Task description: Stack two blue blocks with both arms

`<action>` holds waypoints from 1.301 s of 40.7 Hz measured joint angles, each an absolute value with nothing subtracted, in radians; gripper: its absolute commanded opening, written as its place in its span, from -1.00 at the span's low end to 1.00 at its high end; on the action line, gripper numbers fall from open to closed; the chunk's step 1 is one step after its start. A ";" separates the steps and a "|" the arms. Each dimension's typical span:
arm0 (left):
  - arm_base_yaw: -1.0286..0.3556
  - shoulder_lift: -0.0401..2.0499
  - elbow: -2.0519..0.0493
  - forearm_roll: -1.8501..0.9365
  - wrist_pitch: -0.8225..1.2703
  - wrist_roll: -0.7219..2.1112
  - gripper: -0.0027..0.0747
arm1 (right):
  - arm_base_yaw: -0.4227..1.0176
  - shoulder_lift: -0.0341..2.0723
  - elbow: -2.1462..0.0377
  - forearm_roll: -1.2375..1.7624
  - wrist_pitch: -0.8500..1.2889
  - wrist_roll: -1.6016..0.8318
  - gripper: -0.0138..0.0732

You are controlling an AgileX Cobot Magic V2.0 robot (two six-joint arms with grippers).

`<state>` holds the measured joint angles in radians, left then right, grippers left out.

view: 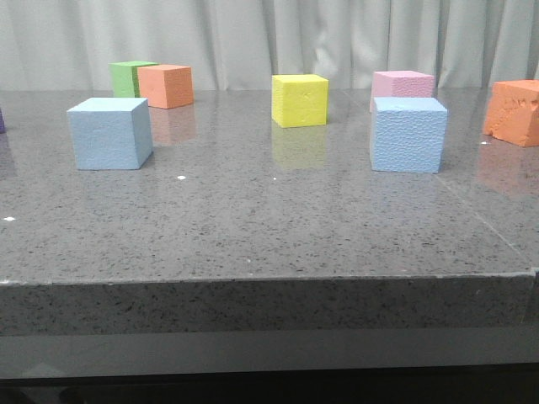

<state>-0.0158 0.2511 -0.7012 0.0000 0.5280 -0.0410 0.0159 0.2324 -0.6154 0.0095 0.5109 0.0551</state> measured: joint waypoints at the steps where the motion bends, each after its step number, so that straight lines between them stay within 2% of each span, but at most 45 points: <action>1: -0.016 0.271 -0.713 0.000 0.541 -0.041 -0.98 | 0.016 0.252 -0.624 0.009 0.513 0.055 -0.84; 11: -0.016 0.371 -0.725 0.000 0.565 -0.041 -0.98 | 0.016 0.310 -0.632 0.009 0.532 0.055 -0.84; 26: -0.016 0.387 -0.705 0.000 0.568 -0.041 -0.98 | 0.016 0.312 -0.632 0.009 0.497 0.055 -0.83; 28: -0.016 0.387 -0.705 0.000 0.568 -0.041 -0.95 | 0.016 0.312 -0.632 0.009 0.500 0.055 -0.75; 30: -0.016 0.387 -0.705 0.000 0.568 -0.041 -0.81 | 0.016 0.312 -0.632 0.009 0.512 0.055 -0.56; 33: -0.016 0.387 -0.705 0.017 0.564 -0.041 -0.39 | 0.016 0.312 -0.632 0.009 0.540 0.055 -0.07; 35: -0.016 0.387 -0.705 0.032 0.564 -0.041 -0.03 | 0.016 0.312 -0.632 0.000 0.562 0.055 0.23; 38: -0.016 0.387 -0.705 0.042 0.563 -0.041 0.19 | 0.016 0.312 -0.632 0.000 0.580 0.055 0.45; 53: -0.016 0.387 -0.705 0.045 0.562 -0.041 0.20 | 0.016 0.312 -0.632 -0.009 0.592 0.055 0.49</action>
<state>-0.0158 0.3869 -0.7047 0.0445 0.5617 -0.0410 0.0159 0.3118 -0.6320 -0.0092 0.5923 0.0551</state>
